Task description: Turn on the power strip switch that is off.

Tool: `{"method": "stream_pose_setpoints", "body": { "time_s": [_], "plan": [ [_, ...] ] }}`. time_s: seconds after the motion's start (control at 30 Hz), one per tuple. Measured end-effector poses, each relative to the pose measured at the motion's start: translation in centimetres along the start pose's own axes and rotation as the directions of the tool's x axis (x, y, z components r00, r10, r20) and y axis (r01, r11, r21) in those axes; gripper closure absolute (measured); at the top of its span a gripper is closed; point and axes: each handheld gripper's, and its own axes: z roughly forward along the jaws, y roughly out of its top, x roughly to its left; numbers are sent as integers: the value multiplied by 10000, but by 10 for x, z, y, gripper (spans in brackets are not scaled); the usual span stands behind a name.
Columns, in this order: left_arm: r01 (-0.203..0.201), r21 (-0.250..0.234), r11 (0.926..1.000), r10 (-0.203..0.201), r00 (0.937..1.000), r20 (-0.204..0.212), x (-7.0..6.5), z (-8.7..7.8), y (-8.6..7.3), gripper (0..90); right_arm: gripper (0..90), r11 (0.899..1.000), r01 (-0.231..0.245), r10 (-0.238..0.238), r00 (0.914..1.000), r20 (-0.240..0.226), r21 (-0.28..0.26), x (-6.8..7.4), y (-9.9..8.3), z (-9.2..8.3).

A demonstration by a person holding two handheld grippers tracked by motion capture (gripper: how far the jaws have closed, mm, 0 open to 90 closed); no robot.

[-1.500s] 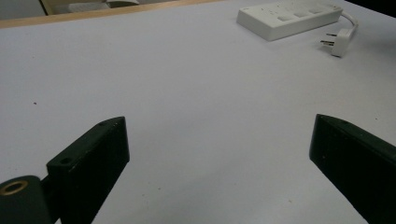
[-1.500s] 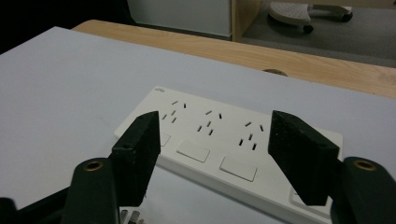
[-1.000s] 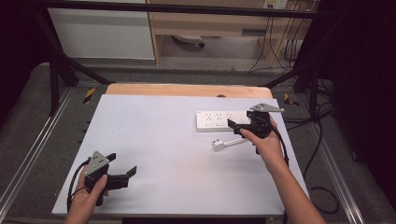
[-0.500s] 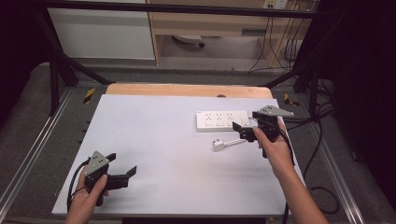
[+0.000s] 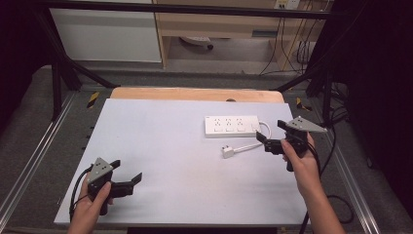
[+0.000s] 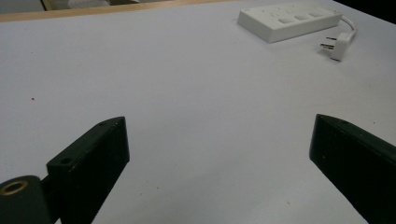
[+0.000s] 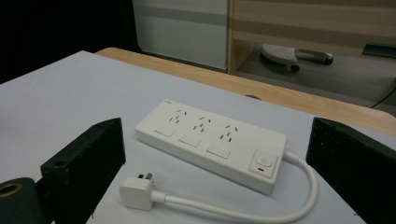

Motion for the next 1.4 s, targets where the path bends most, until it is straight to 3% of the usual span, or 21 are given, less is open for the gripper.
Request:
{"method": "stream_pose_setpoints", "body": {
  "time_s": [0.23,0.37,0.7,0.9,1.0,1.2,1.4],
  "plan": [
    [160,-7,9999,-160,9999,-35,2,0,0,50,55,9998,160,-157,9997,195,-151,-3,-14,-18],
    [556,-146,9983,-553,9982,248,2,-1,0,49,54,9996,118,-114,9998,162,-272,-3,-20,-28],
    [386,-100,9992,-384,9991,165,2,-1,0,52,47,9975,313,-292,9990,342,-633,1,-42,-47],
    [345,-88,9994,-343,9993,153,2,-1,0,52,28,9979,14,-6,9999,128,-652,5,-59,-47],
    [311,-91,9995,-310,9994,153,1,-1,0,52,29,9982,97,-85,9998,203,-599,6,-68,-44],
    [285,-75,9996,-284,9995,128,1,-1,0,52,35,9995,-202,201,9998,-50,-248,8,-85,-31],
    [250,-49,9997,-249,9996,159,0,-1,0,52,43,9990,-92,106,9995,-314,430,9,-102,-16]
  ]
}}
